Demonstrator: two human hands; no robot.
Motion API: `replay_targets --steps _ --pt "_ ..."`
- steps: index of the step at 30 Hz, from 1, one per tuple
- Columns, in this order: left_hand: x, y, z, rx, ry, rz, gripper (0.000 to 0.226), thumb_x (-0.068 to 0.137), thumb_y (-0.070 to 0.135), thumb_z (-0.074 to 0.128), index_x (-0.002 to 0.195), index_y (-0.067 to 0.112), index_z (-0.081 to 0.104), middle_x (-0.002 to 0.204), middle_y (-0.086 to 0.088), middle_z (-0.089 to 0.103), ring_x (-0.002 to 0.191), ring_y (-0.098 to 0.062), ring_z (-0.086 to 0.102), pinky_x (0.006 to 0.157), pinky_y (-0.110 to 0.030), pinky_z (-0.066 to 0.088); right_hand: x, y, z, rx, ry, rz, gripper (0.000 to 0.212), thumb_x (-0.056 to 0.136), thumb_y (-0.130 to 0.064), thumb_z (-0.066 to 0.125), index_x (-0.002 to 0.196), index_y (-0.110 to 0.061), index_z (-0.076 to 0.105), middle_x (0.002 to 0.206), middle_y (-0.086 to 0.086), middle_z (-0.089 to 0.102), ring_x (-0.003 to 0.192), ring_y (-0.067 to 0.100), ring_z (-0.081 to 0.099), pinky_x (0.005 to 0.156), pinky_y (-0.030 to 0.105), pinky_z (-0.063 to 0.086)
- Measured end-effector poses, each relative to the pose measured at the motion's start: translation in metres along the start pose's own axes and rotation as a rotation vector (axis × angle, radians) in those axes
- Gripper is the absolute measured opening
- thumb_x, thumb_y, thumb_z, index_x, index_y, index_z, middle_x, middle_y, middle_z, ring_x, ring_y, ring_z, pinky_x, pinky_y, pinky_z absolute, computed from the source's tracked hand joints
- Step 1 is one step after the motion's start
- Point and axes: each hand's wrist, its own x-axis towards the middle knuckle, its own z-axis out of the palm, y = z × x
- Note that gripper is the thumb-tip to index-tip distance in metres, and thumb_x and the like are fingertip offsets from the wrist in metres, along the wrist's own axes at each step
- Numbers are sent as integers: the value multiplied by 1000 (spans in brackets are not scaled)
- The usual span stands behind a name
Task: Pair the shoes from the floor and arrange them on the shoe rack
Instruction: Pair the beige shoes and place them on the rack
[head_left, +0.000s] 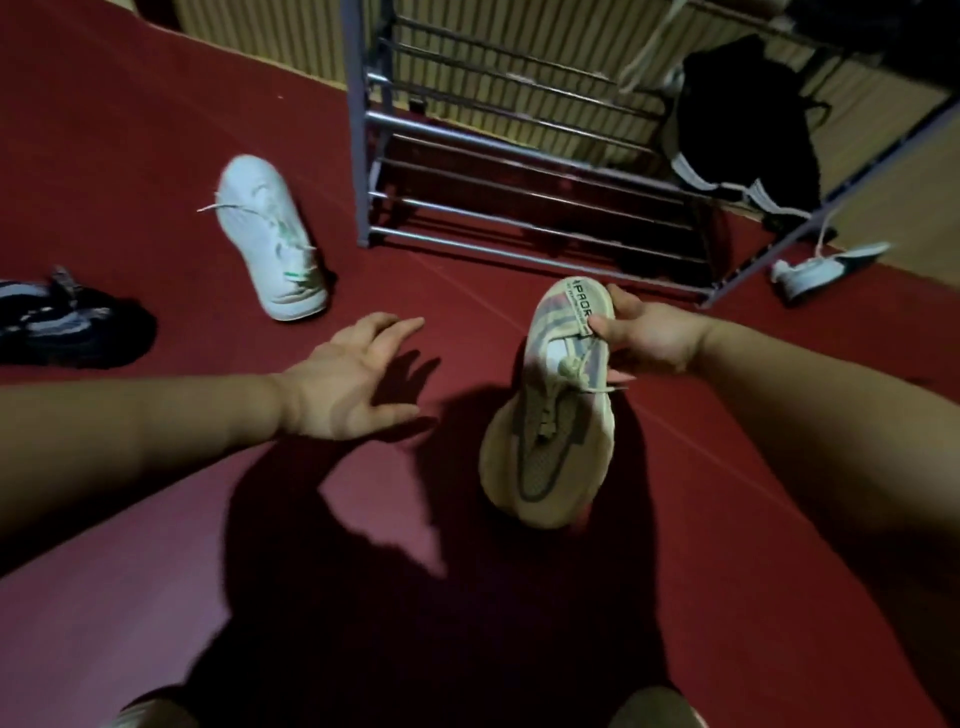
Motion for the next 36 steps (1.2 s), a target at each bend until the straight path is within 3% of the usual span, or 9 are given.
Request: replay_targets --steps 4,9,11,14,18,23,29,33,36 --pt "37 45 1 174 -200 -25 103 73 70 54 150 26 2 152 -12 16 138 -33 24 112 -36 26 -14 57 -25 103 71 122 57 99 -17 45 138 -39 9 84 6 56 47 7 58 36 16 41" --pt "71 92 42 190 -359 -103 98 76 64 57 149 27 4 147 -13 29 132 -35 34 107 -38 34 -11 110 -29 174 208 227 75 98 -25 48 151 -24 -6 133 15 48 85 28 57 48 27 53" --pt "78 108 67 90 -379 -149 100 74 63 57 149 31 -1 145 -13 30 131 -37 35 106 -40 35 -3 121 -30 121 317 213 90 88 -45 58 151 -24 -3 145 19 36 110 37 54 76 39 56" --pt "73 123 99 15 -420 -165 107 75 56 65 148 35 -11 154 -15 8 137 -40 21 111 -43 29 -9 130 -16 -25 369 218 102 77 -66 58 151 -28 -1 154 18 14 135 37 32 109 46 35" --pt "51 119 126 157 -411 -100 116 71 60 68 146 37 -17 149 -16 -35 142 -37 -17 116 -42 12 -36 152 16 -361 255 10 100 73 -65 61 151 -29 9 155 18 5 144 31 13 114 35 21" --pt "48 103 142 105 -352 -29 107 78 54 64 145 36 -18 132 -9 -54 137 -37 -29 117 -45 5 -61 185 48 -628 166 -63 131 54 -71 68 150 -25 -8 154 15 -22 144 31 -10 119 43 9" --pt "53 118 153 -22 -216 -25 114 77 45 70 135 31 -28 143 -16 -44 139 -34 -28 116 -36 7 -49 187 43 -617 167 -71 113 76 -44 72 150 -17 -10 153 17 -25 143 35 -15 119 43 6" --pt "63 126 151 -34 -233 -29 112 76 43 72 145 38 -15 143 -16 -45 138 -35 -29 116 -37 10 -24 182 20 -688 273 -141 75 90 -29 51 149 -2 12 155 26 1 143 40 3 119 44 12" --pt "67 128 149 6 -273 -52 109 74 48 72 147 40 -8 140 -15 -48 138 -36 -30 116 -38 11 -8 176 14 -724 249 -58 72 95 -26 44 150 -4 3 157 18 -1 144 36 4 118 42 15"
